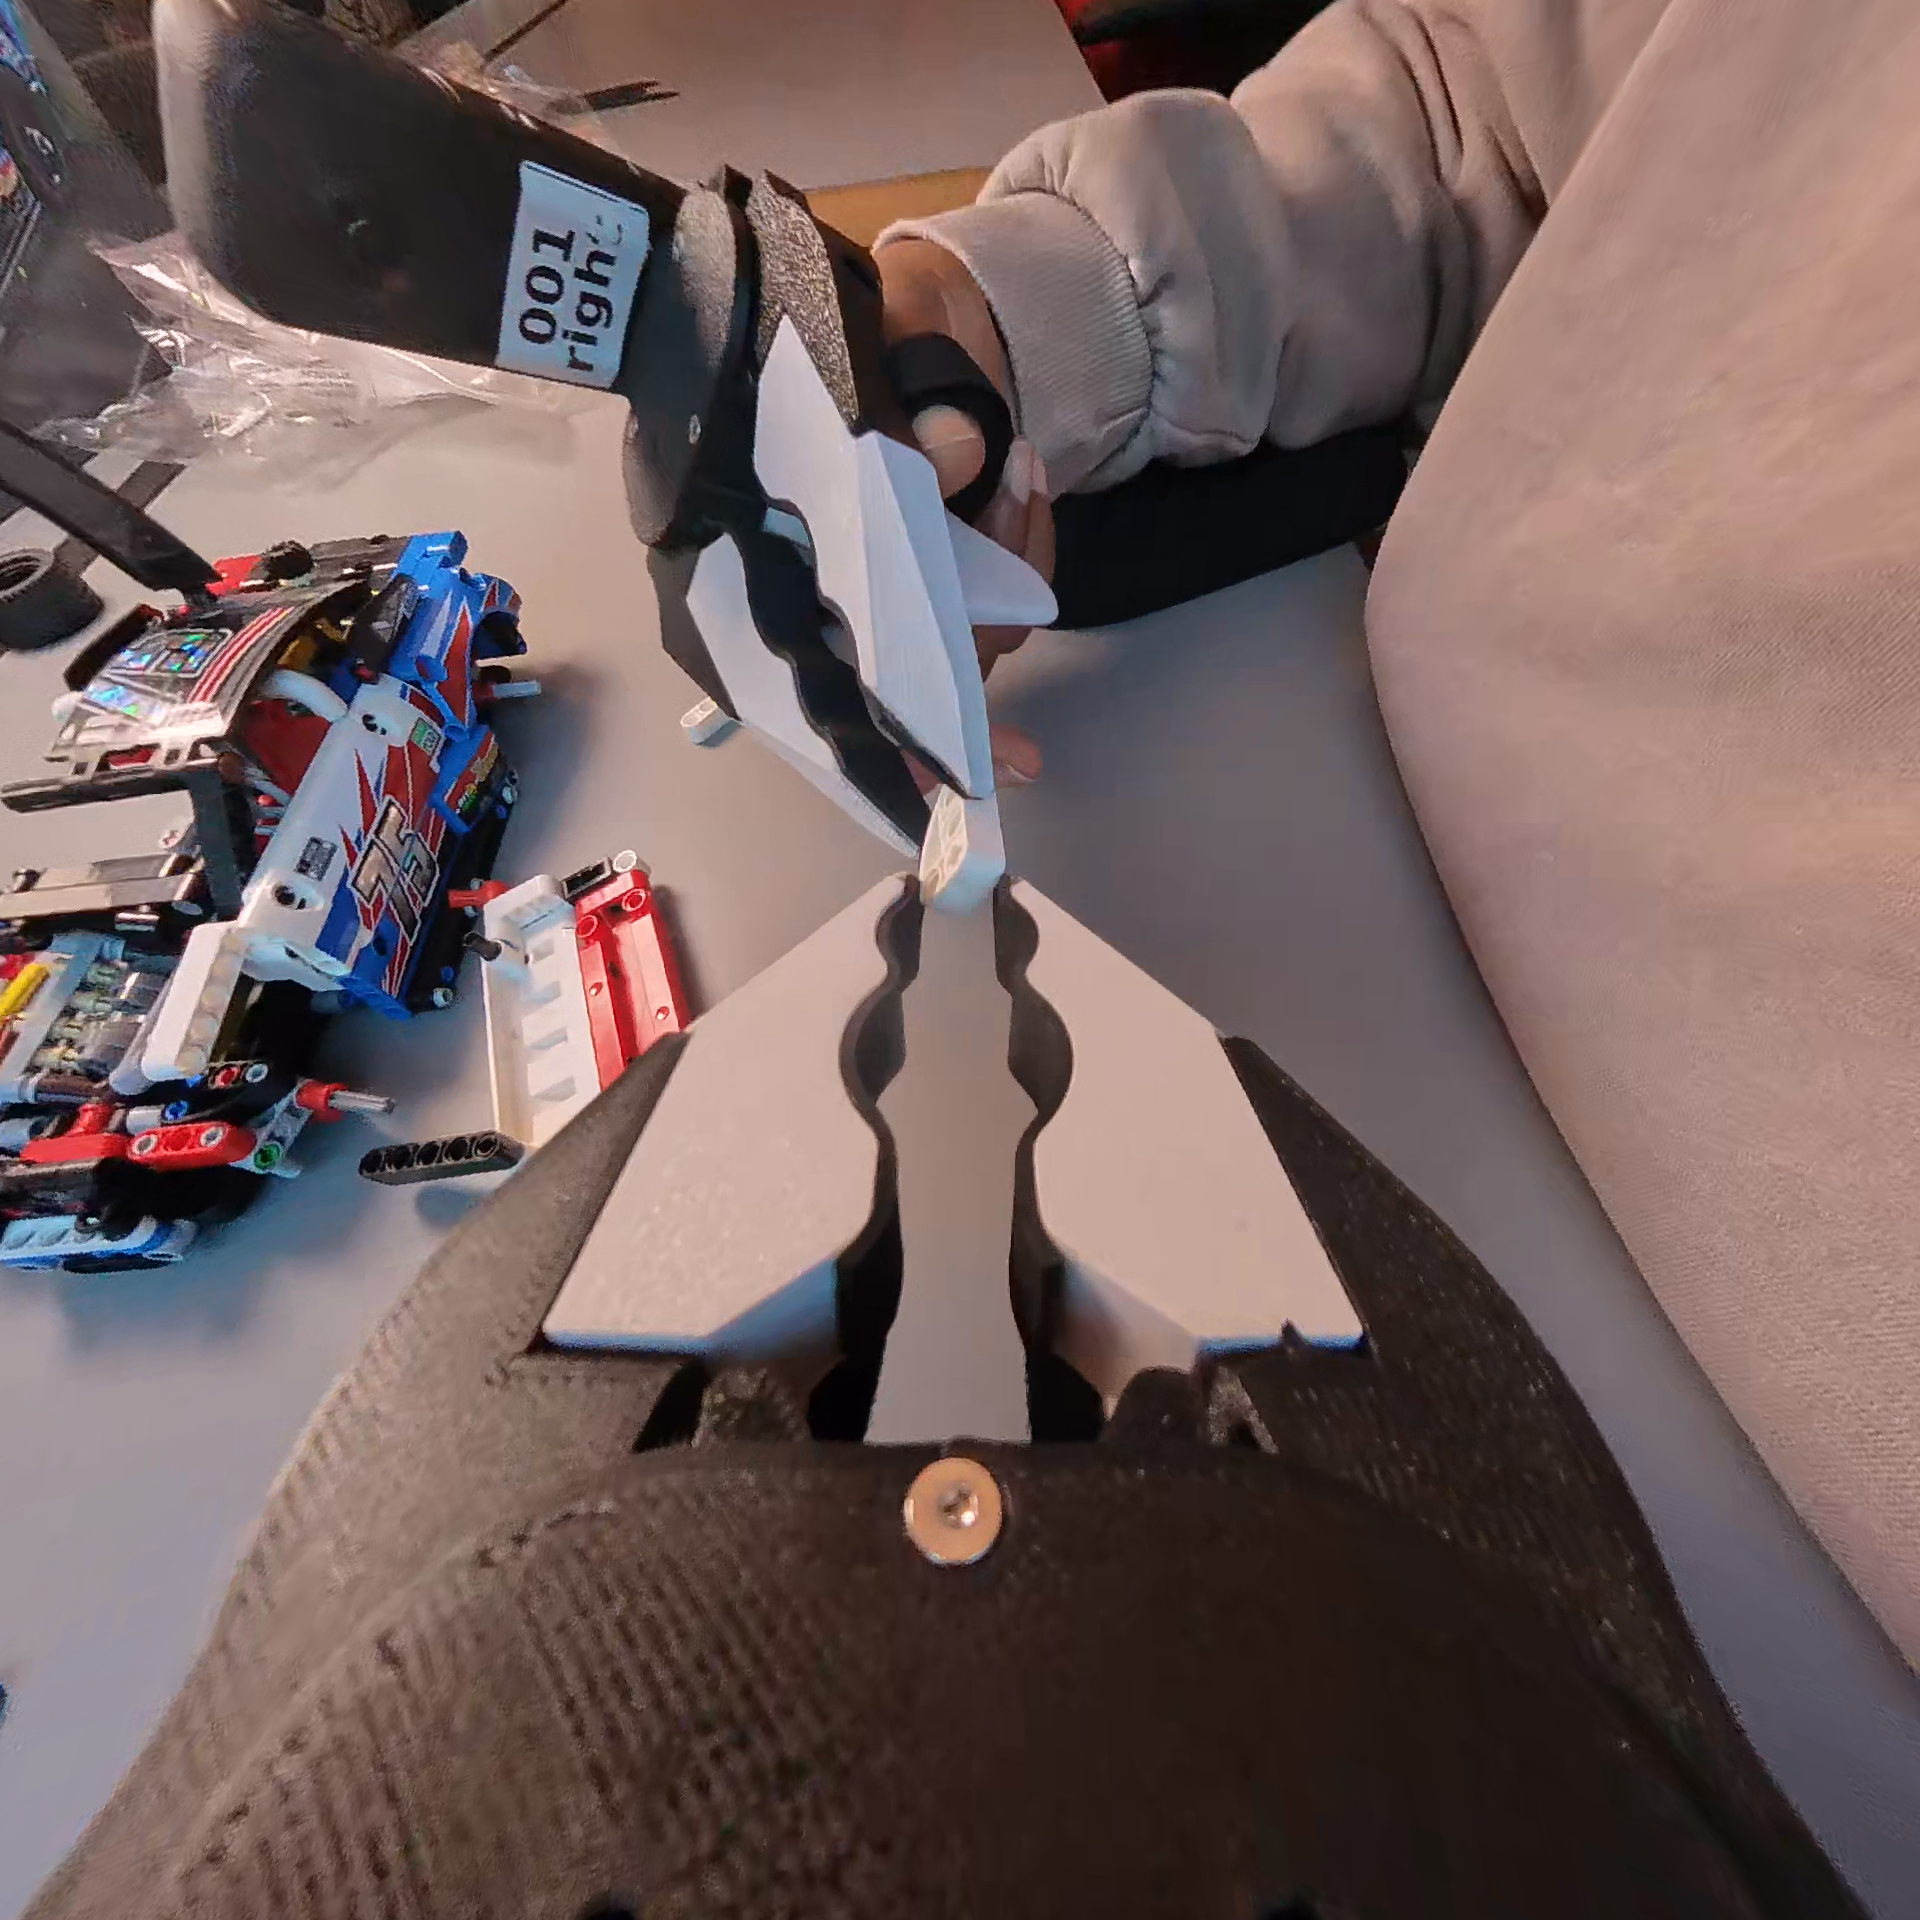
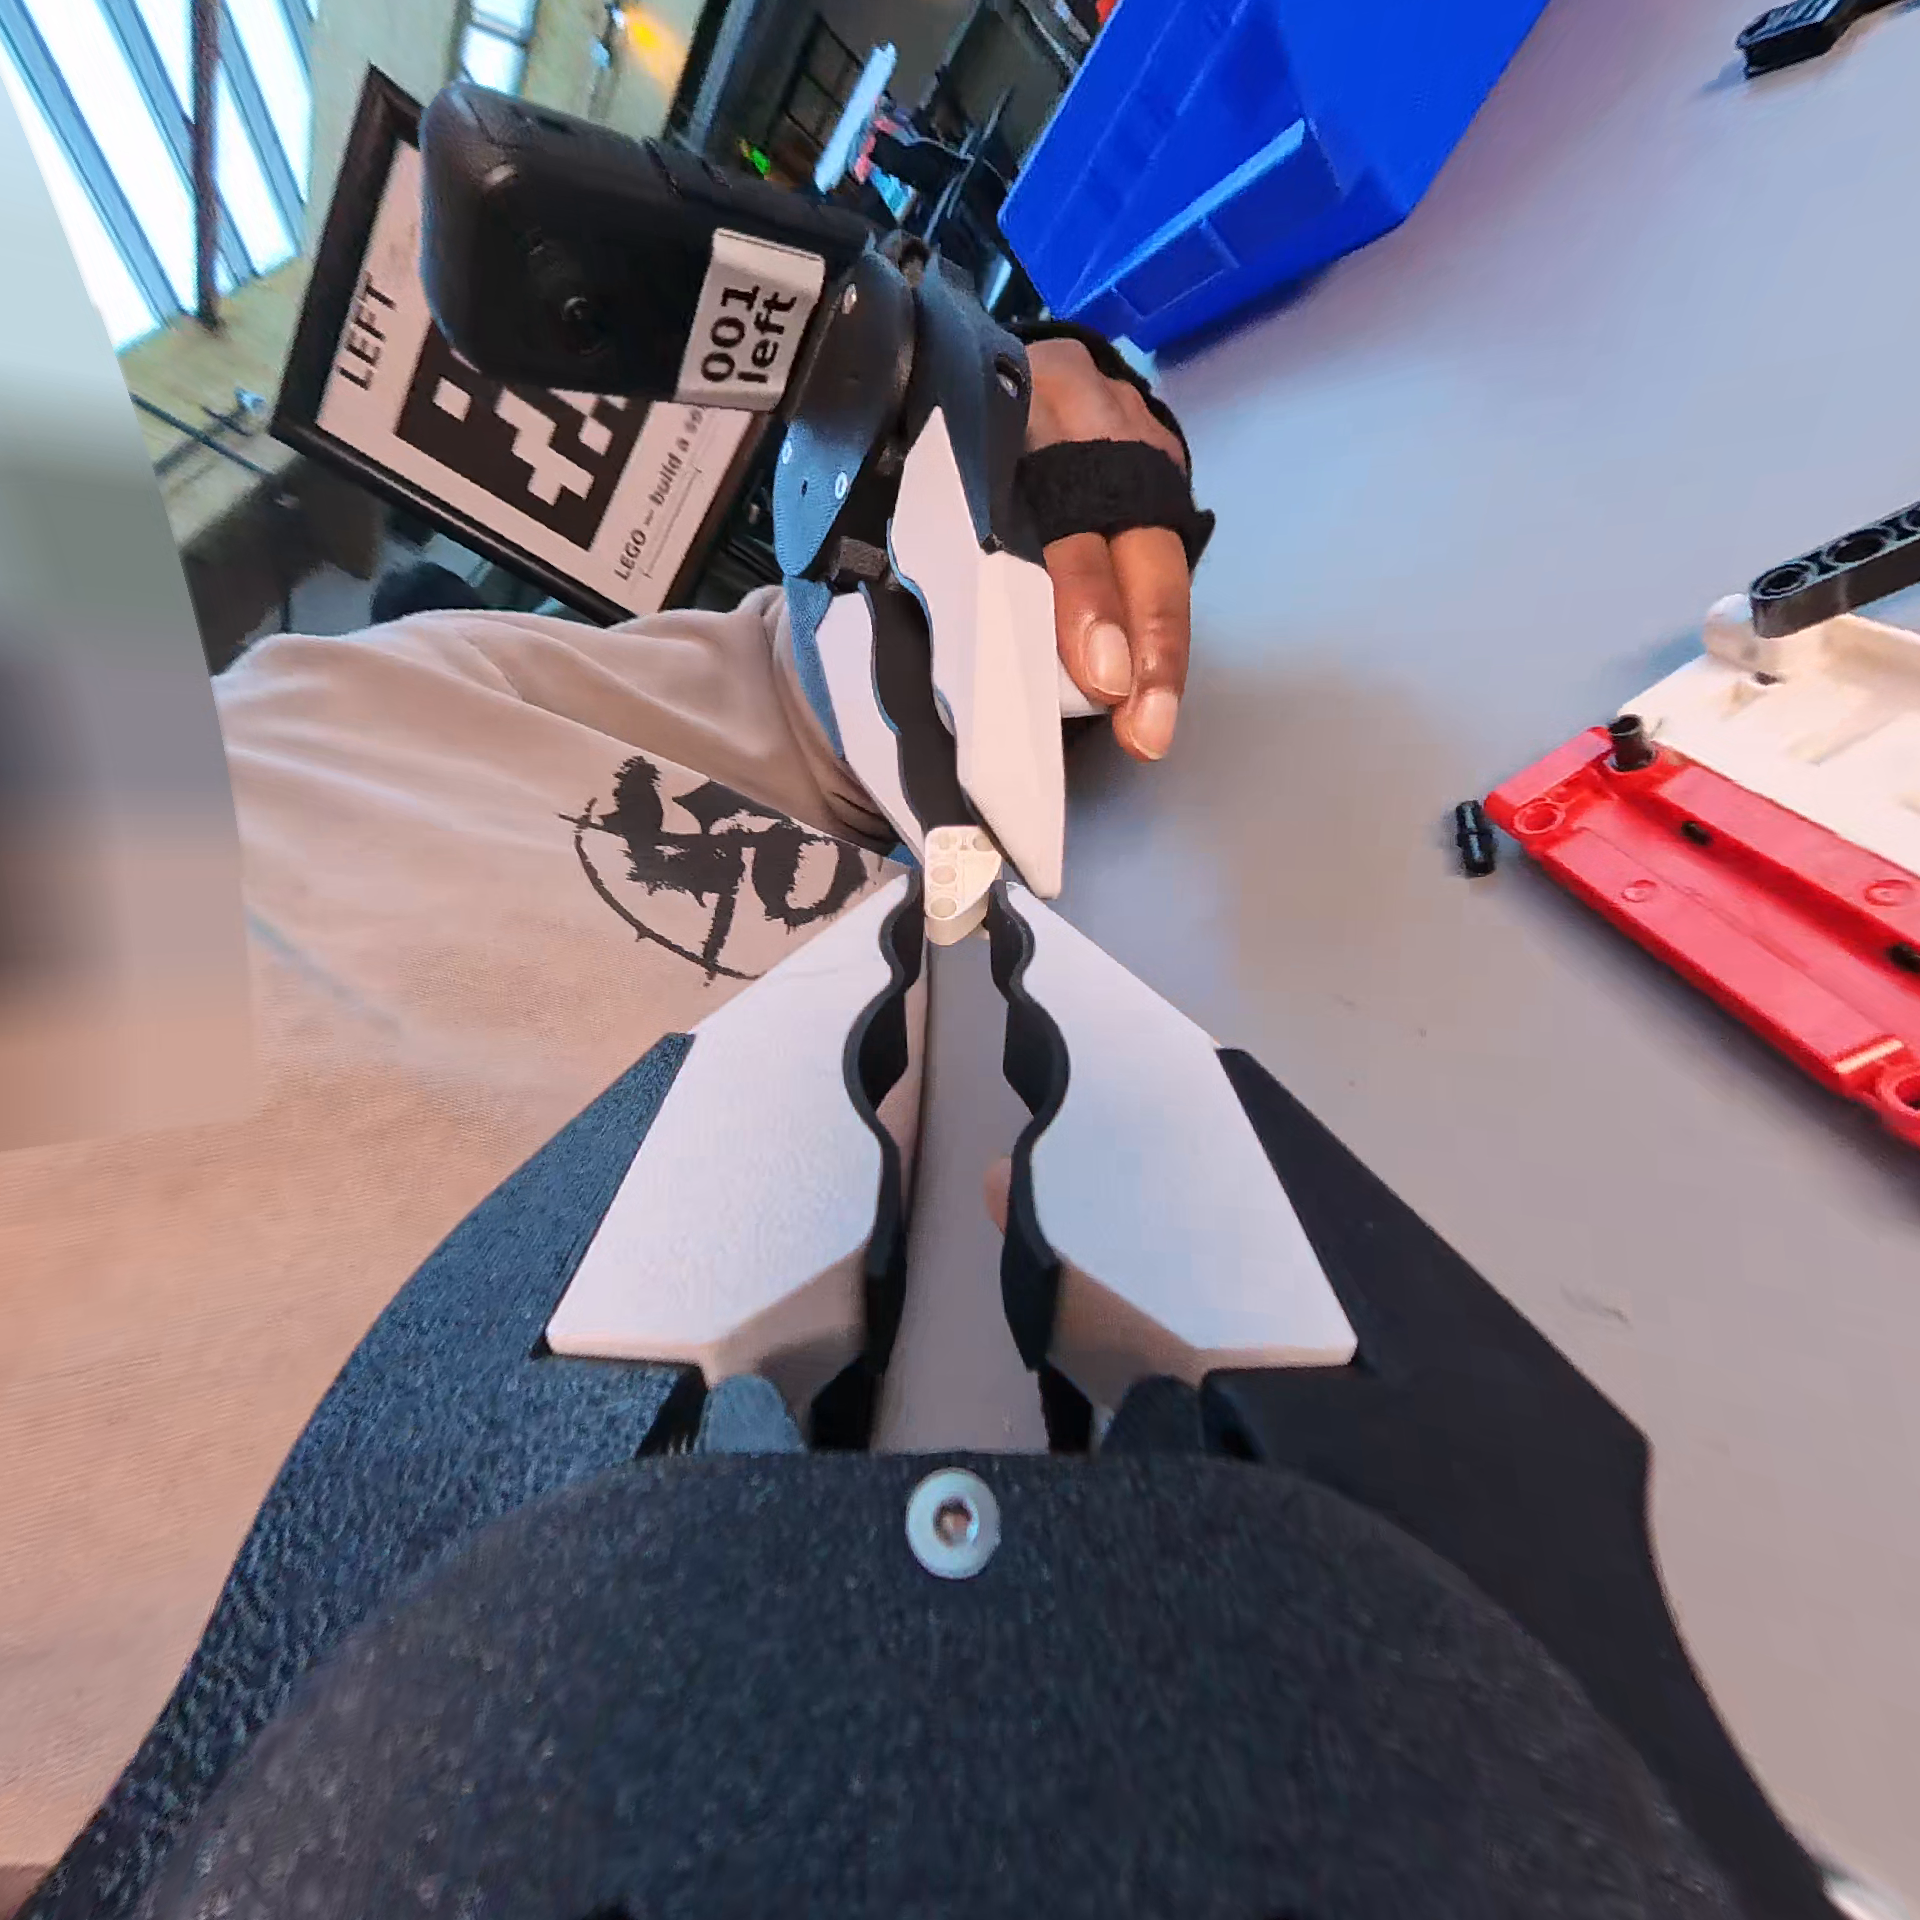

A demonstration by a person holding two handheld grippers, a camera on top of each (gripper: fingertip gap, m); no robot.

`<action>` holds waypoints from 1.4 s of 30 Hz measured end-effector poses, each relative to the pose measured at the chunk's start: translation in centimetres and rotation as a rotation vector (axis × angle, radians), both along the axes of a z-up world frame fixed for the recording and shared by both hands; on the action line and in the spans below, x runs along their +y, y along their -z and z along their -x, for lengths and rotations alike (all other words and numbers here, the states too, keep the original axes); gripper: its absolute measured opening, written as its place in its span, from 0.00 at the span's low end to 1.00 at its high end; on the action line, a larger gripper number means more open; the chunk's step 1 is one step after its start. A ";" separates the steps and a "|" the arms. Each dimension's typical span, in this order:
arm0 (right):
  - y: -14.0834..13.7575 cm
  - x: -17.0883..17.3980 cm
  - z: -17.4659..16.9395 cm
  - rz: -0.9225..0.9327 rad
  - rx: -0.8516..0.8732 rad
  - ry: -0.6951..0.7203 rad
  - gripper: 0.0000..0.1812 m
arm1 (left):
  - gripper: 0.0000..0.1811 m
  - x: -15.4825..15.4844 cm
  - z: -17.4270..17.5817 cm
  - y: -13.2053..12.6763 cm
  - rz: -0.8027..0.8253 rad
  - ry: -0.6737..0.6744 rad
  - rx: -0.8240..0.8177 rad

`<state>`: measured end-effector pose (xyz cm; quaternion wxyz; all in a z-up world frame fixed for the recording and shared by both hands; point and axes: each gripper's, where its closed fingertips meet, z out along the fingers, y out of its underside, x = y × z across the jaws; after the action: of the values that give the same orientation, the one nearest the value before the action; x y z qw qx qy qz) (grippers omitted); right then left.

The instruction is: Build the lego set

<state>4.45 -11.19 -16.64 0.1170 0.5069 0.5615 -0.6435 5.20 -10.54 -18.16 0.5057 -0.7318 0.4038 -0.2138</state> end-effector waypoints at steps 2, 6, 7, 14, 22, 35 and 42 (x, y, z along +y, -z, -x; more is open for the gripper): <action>-0.1 0.5 0.3 0.037 -0.013 0.028 0.04 | 0.06 0.3 0.3 -0.3 0.065 -0.027 -0.075; 0.3 2.0 0.8 -0.213 0.135 0.111 0.09 | 0.04 1.1 1.0 -0.1 0.385 -0.105 -0.367; 0.1 2.1 0.7 -0.333 0.213 0.117 0.10 | 0.03 1.3 1.0 -0.3 0.458 -0.112 -0.462; 0.8 2.3 1.4 -0.679 0.362 0.141 0.04 | 0.03 1.6 0.9 -0.3 0.613 -0.107 -0.646; 1.8 2.4 0.4 -0.293 0.054 0.101 0.03 | 0.14 1.7 1.0 0.0 0.428 -0.113 -0.453; 7.3 0.8 -1.9 -0.565 -0.152 -0.078 0.03 | 0.15 0.3 -1.8 5.3 0.260 -0.024 0.110; 7.4 0.6 -1.9 -0.597 -0.156 -0.095 0.04 | 0.08 0.6 -1.7 5.9 0.253 -0.044 0.171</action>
<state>6.38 -10.56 -24.03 0.0356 0.5401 0.7379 -0.4032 6.92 -9.98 -24.10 0.3778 -0.8139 0.3991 -0.1885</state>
